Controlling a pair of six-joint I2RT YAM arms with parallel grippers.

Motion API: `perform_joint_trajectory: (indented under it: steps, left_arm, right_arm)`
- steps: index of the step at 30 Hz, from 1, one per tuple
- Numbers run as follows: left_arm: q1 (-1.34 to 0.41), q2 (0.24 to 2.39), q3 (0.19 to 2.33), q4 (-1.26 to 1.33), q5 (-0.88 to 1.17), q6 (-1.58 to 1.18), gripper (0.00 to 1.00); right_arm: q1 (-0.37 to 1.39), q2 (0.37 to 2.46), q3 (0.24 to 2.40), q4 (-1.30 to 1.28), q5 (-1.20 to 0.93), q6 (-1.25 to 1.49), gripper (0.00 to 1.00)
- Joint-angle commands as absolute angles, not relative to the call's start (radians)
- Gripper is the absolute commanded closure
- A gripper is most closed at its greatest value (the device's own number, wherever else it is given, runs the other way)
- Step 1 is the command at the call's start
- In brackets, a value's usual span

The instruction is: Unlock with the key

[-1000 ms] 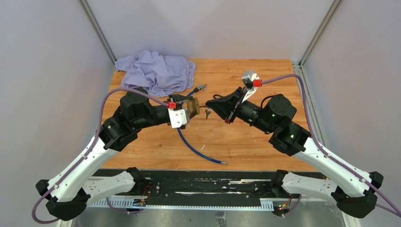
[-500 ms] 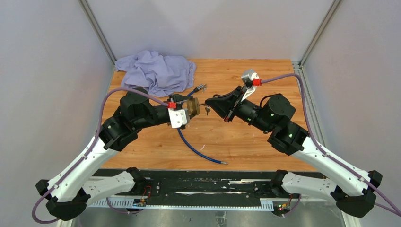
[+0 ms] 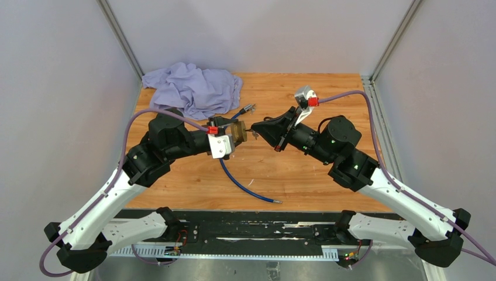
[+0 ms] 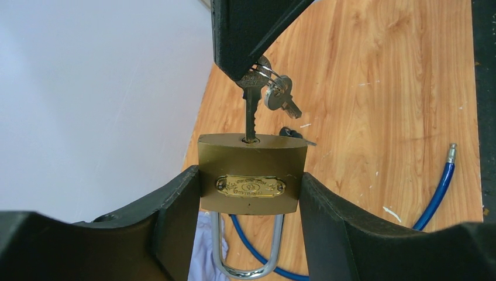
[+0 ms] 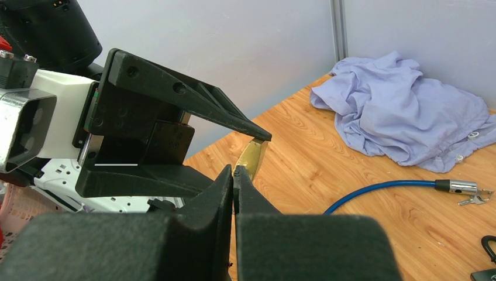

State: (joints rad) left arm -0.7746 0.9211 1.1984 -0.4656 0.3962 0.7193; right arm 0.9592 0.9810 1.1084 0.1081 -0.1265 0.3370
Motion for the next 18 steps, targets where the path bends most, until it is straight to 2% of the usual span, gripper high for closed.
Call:
perform_joint_trajectory:
  steps: [1, 18]
  left_arm:
    - [-0.781, 0.894, 1.21, -0.37, 0.401, 0.731, 1.0]
    - [-0.781, 0.893, 1.21, -0.367, 0.393, 0.732, 1.0]
  right_arm:
    - [0.976, 0.98, 1.125, 0.143, -0.107, 0.32, 0.99]
    - [0.981, 0.969, 1.115, 0.126, -0.095, 0.302, 0.99]
